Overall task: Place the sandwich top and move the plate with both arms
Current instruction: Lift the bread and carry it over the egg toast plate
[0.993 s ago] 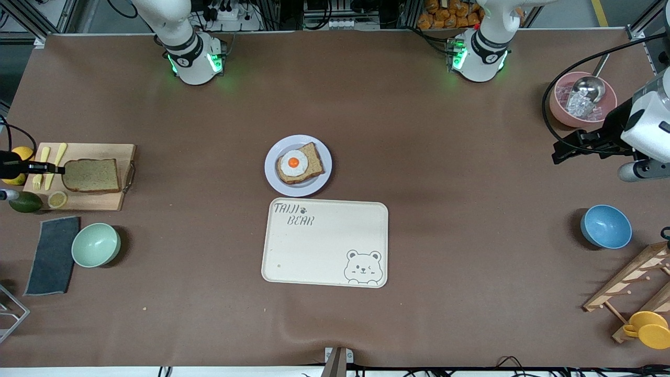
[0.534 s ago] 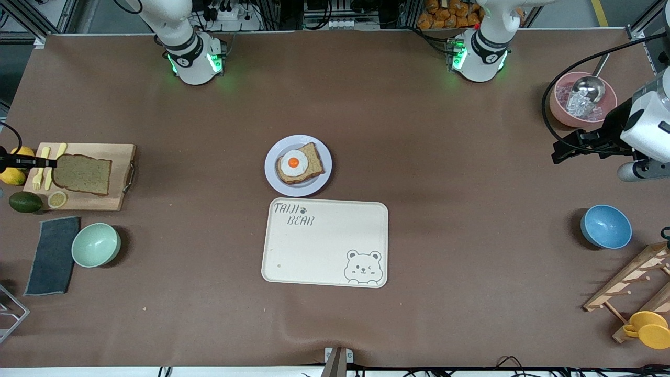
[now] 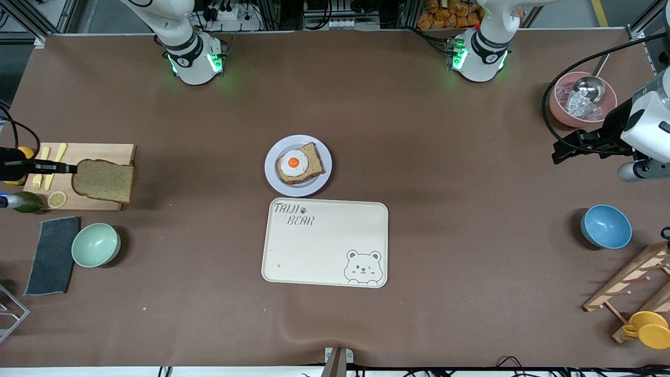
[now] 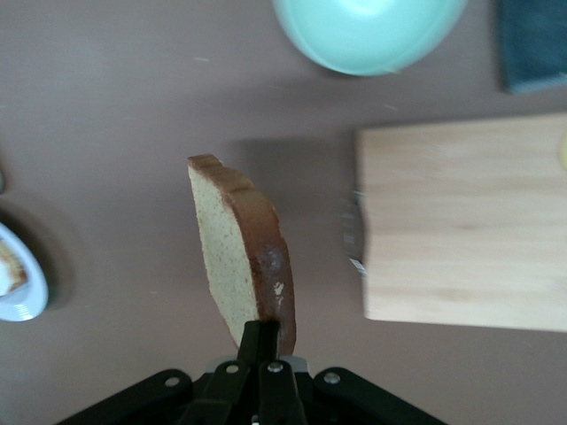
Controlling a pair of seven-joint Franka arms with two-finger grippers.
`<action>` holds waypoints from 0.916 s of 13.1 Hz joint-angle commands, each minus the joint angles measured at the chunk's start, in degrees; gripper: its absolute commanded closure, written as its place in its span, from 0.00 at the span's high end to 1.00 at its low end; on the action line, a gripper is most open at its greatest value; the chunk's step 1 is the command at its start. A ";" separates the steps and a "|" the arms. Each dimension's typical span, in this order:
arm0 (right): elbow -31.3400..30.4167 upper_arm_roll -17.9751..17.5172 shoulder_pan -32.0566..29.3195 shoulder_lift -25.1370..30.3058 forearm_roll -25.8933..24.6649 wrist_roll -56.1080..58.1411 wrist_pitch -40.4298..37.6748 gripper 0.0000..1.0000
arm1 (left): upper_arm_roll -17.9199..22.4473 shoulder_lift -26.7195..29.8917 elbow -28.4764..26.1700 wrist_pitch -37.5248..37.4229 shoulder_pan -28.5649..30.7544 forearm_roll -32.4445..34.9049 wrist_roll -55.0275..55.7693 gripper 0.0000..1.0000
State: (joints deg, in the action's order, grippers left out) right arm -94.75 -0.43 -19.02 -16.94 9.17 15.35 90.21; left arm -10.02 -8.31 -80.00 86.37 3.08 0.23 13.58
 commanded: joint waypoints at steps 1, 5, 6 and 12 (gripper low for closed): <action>-0.70 0.43 5.20 2.35 3.04 -2.85 -0.56 0.00 | -0.18 0.58 -0.16 -0.50 0.08 1.00 -0.04 1.00; -0.70 0.51 19.34 3.05 3.22 -8.92 1.63 0.00 | -0.18 0.49 -0.07 -0.50 -0.10 1.09 0.13 1.00; -0.96 0.43 21.64 3.23 3.31 -10.50 2.16 0.00 | -0.18 0.58 -0.07 -0.50 -0.10 1.00 -0.04 1.00; -3.77 0.51 33.42 1.39 11.37 -23.08 12.01 0.00 | -0.18 -0.21 -1.03 -0.76 -0.36 0.12 -4.61 1.00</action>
State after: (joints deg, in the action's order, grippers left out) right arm -96.76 -0.70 11.64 -15.90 17.58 -5.56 100.72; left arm -10.19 -8.61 -80.34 86.23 2.81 0.23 10.34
